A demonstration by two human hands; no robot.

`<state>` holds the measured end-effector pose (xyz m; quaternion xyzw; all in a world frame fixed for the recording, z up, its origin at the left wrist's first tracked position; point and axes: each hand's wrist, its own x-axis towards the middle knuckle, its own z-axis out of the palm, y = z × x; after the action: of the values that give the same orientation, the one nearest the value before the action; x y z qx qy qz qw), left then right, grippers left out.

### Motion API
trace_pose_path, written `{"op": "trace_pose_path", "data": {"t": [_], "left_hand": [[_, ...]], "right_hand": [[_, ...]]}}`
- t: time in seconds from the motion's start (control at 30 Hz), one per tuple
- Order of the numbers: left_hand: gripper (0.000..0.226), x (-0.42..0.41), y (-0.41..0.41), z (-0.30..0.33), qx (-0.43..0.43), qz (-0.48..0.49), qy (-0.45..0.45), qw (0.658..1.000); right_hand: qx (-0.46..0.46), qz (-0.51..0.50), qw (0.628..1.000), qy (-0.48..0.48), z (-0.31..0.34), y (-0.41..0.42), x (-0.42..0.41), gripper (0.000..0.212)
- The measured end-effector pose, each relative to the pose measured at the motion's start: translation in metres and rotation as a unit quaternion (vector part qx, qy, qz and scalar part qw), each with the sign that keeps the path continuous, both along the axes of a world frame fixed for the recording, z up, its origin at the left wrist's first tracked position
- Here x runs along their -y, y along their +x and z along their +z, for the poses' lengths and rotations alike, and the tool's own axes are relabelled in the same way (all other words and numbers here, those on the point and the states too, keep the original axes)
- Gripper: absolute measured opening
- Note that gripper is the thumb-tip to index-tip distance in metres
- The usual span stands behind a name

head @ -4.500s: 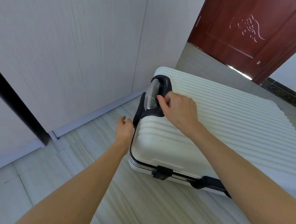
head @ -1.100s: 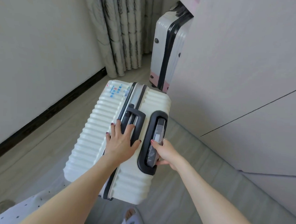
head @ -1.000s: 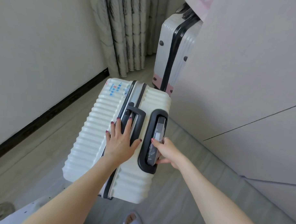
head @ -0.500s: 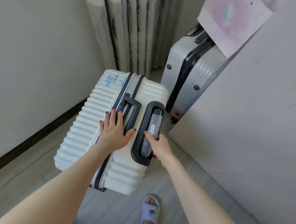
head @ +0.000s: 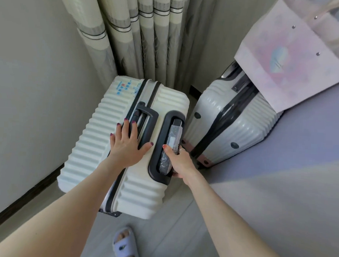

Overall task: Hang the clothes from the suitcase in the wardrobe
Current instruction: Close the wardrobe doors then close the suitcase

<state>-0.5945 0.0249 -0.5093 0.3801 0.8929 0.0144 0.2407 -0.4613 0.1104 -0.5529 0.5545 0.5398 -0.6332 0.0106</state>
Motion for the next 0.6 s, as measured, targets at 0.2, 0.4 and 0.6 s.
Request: {"op": "trace_pose_path", "data": {"t": [0.2, 0.4, 0.6], "left_hand": [[0.085, -0.055, -0.052, 0.0, 0.004, -0.039, 0.005, 0.999], [0.085, -0.107, -0.088, 0.001, -0.003, -0.094, 0.008, 0.996], [0.083, -0.165, -0.115, 0.0, -0.008, -0.129, 0.003, 0.992]], "right_hand": [[0.017, -0.051, 0.998, 0.017, 0.006, -0.049, -0.043, 0.087], [0.011, -0.11, 0.994, 0.012, 0.012, -0.079, -0.082, 0.079], [0.026, -0.107, 0.993, 0.034, 0.01, -0.097, -0.13, 0.078]]}}
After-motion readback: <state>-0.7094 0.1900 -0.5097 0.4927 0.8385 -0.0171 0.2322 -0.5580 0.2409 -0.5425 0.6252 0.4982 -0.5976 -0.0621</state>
